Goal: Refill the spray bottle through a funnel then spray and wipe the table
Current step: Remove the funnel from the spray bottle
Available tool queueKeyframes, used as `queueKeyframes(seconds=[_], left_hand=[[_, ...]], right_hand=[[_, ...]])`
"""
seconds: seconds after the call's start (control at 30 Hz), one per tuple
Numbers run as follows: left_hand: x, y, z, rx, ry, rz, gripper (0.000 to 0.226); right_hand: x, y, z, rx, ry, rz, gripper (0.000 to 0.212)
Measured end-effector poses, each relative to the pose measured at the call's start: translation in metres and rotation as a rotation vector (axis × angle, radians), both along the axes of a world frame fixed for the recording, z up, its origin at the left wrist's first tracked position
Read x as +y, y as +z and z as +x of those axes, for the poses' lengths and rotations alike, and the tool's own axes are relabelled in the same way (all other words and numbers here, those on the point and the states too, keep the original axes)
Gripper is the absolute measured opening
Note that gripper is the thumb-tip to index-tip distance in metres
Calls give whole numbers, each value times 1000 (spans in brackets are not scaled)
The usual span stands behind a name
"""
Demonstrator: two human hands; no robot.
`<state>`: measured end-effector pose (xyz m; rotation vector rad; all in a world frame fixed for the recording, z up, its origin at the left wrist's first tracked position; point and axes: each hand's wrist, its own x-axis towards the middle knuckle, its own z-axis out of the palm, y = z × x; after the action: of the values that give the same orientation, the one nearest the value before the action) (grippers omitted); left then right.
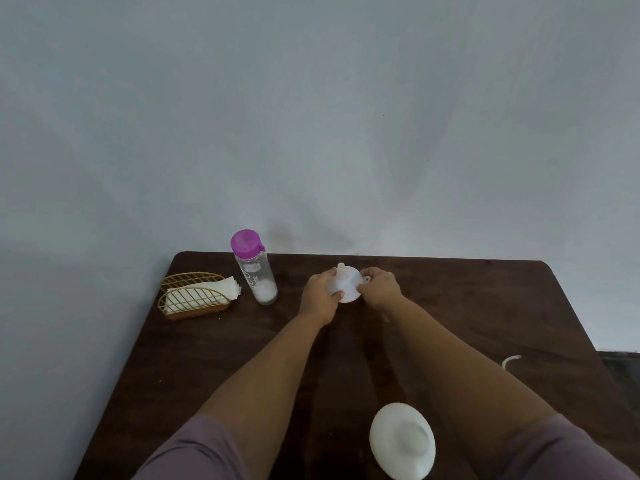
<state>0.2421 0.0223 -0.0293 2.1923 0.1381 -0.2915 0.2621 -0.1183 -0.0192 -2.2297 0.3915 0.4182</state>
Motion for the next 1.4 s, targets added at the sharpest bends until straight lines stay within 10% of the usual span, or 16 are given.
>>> queueKeyframes(seconds=[0.87, 1.4], left_hand=[[-13, 8, -76, -262, 132, -13, 39], [-63, 104, -193, -376, -101, -314, 22]], right_hand=[[-3, 28, -66, -68, 166, -106, 49], [-47, 100, -235, -541, -20, -92, 27]])
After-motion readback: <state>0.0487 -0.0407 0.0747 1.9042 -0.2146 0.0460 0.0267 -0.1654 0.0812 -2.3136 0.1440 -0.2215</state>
